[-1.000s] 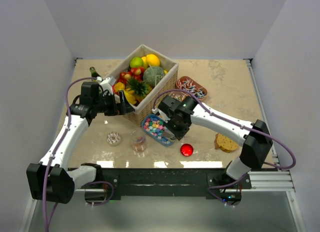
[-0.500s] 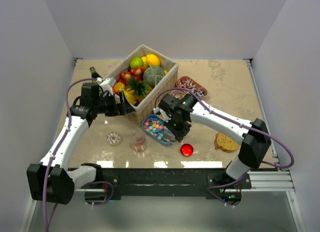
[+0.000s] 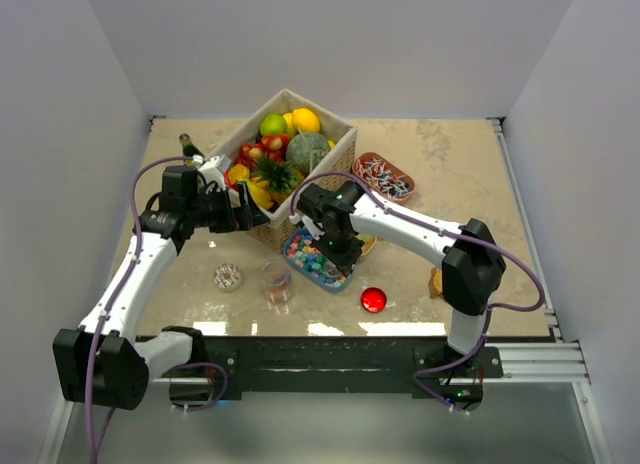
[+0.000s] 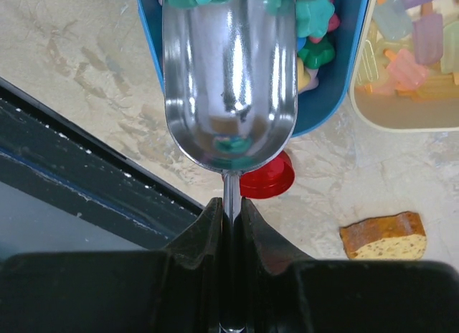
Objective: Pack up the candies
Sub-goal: Scoop the fake candies from the storage box.
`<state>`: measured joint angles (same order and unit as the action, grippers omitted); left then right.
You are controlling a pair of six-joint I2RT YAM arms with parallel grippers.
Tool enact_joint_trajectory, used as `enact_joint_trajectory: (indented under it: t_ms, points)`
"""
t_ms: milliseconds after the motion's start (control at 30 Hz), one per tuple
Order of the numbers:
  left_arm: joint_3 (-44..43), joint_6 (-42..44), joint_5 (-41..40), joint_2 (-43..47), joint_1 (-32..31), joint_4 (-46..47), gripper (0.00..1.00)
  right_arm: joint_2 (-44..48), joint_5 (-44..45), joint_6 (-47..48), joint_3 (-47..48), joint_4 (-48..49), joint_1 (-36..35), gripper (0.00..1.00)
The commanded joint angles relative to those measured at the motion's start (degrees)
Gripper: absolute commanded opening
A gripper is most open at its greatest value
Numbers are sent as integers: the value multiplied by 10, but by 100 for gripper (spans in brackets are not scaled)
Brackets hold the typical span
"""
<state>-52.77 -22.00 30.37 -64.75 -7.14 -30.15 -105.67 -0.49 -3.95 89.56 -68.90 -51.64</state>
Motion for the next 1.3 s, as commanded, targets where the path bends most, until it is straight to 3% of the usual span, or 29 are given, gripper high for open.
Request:
enact_joint_trajectory:
  t_ms: [0, 600, 1267]
  points:
    - [-24, -9, -9, 19, 0, 1, 98, -4, 22, 22, 7, 58, 2, 0]
    - [-73, -2, -29, 4, 0, -30, 98, -2, 47, 22, -104, 209, -4, 0]
    - [-105, 6, -49, -6, 0, -45, 98, 92, 114, -13, -254, 384, -20, 0]
